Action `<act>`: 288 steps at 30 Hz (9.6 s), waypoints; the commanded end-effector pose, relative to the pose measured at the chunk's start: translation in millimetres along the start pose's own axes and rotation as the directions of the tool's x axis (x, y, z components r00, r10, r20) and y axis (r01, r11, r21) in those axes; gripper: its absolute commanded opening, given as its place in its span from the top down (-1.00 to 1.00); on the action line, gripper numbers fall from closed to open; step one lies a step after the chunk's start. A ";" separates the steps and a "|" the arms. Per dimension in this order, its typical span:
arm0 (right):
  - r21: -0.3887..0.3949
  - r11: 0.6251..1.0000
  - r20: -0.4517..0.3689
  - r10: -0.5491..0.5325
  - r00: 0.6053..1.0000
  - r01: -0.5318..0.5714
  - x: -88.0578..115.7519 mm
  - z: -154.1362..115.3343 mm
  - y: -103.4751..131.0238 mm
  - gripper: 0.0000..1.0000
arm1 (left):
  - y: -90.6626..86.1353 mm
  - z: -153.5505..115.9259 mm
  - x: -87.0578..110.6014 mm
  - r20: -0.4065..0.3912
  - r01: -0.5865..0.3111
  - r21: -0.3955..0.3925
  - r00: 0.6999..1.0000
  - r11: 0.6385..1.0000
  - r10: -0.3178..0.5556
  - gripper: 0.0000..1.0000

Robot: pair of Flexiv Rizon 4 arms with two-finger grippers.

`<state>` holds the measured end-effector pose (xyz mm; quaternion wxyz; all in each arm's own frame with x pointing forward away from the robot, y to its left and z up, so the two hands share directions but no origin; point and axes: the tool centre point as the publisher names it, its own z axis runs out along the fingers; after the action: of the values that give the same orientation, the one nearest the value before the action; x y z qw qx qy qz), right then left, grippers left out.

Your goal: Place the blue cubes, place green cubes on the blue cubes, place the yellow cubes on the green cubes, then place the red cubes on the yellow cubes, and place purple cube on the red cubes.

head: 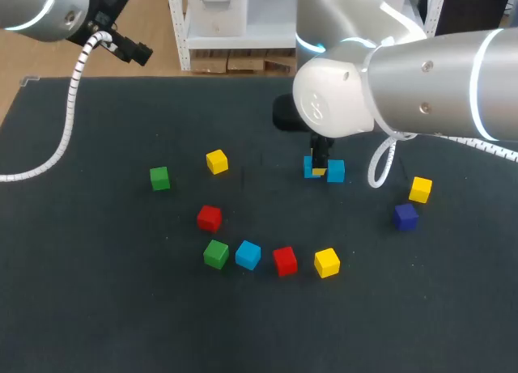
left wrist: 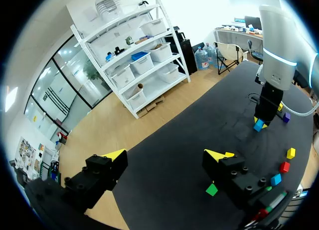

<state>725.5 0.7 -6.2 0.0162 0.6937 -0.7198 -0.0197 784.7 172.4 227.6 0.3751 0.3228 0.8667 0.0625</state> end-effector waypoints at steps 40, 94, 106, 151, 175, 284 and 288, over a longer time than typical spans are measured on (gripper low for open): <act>0.006 1.000 0.006 0.015 1.000 -0.015 1.3 -3.5 10.2 -1.00 | 1.0 -0.4 0.7 0.002 -0.002 0.004 1.000 1.000 0.002 -1.00; 0.009 1.000 -0.008 0.003 1.000 -0.003 -8.1 -6.4 11.4 0.31 | 1.0 -0.4 0.7 0.002 -0.002 0.004 1.000 1.000 0.002 -1.00; 0.011 1.000 -0.004 -0.004 1.000 0.004 -10.3 -5.1 10.4 0.29 | 1.0 -0.4 0.7 0.002 -0.002 0.004 1.000 1.000 0.002 -1.00; 0.017 1.000 0.004 0.008 1.000 -0.009 -8.8 -7.8 7.8 -1.00 | 1.0 -0.4 0.7 0.002 -0.002 0.004 1.000 1.000 0.002 -1.00; 0.164 0.984 0.079 -0.079 0.994 0.065 -12.0 -86.2 47.1 -1.00 | 1.0 -0.4 0.7 0.002 -0.002 0.004 1.000 1.000 0.002 -1.00; 0.426 0.618 0.492 0.454 0.742 -0.661 193.8 -220.9 -64.1 -1.00 | 1.0 -0.4 0.7 0.002 -0.002 0.004 1.000 1.000 0.002 -1.00; 0.424 0.620 0.496 0.452 0.742 -0.661 192.1 -219.1 -65.8 -1.00 | 1.0 -0.4 0.7 0.002 -0.002 0.004 1.000 1.000 0.002 -1.00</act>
<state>798.4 -194.9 212.3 -0.3002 0.3904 -0.8666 0.0808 784.7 172.4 227.6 0.3751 0.3227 0.8667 0.0625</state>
